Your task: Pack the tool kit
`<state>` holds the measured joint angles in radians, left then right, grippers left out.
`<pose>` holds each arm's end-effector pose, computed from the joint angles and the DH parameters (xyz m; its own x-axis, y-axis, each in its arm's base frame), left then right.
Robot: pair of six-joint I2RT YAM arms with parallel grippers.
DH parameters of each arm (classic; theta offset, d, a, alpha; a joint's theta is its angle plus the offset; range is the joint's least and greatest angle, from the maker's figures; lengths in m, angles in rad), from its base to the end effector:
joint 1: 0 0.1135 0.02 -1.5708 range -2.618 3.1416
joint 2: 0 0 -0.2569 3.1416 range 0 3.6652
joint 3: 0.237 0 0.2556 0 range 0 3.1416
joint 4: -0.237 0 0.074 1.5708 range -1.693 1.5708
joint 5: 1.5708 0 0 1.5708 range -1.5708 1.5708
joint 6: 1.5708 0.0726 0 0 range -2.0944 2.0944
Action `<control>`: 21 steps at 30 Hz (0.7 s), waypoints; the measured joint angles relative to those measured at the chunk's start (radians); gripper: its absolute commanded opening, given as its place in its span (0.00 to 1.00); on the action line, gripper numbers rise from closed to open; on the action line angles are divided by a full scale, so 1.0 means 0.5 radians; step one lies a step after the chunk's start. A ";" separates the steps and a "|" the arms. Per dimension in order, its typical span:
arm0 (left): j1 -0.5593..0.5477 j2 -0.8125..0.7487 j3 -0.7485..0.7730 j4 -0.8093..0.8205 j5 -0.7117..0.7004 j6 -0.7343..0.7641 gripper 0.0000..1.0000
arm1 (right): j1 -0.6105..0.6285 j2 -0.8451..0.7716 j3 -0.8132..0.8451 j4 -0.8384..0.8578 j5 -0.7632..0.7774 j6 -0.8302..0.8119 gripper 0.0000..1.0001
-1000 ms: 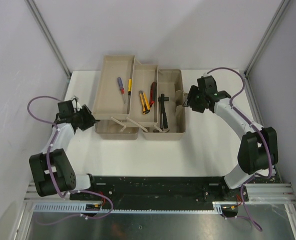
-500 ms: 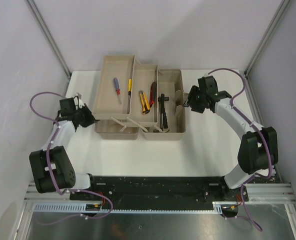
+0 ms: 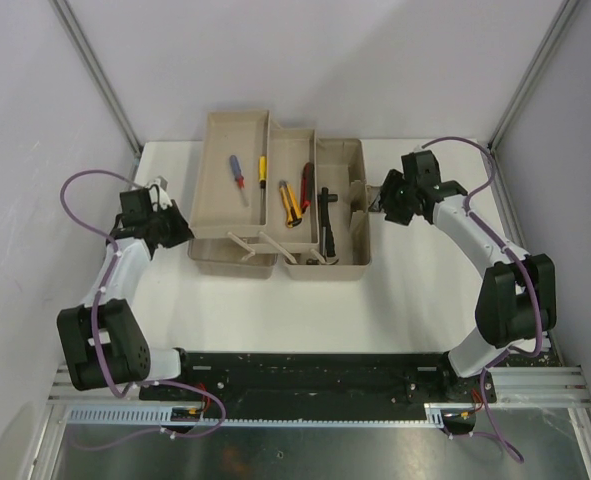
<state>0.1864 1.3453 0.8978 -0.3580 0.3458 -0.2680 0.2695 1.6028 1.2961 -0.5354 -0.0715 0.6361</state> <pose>0.3103 0.0335 0.2079 -0.6983 -0.3852 -0.6033 -0.1333 0.8981 -0.4192 0.3656 0.1064 0.2432 -0.7635 0.4039 -0.5040 0.1767 0.8812 0.4385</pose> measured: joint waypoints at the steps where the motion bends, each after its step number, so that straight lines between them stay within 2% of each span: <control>1: -0.006 -0.021 0.011 -0.014 -0.006 0.003 0.00 | -0.011 0.000 -0.001 0.002 -0.008 0.002 0.54; 10: -0.059 -0.236 0.158 -0.130 -0.068 0.014 0.00 | -0.052 0.000 -0.001 0.005 0.047 0.053 0.49; 21: -0.208 -0.289 0.431 -0.264 -0.214 0.018 0.00 | -0.069 -0.165 -0.043 -0.041 0.512 0.130 0.47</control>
<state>0.0822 1.2007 1.1133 -0.4900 0.2390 -0.2592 0.2352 1.5204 1.2747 -0.5560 0.1844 0.7010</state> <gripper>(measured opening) 0.036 0.478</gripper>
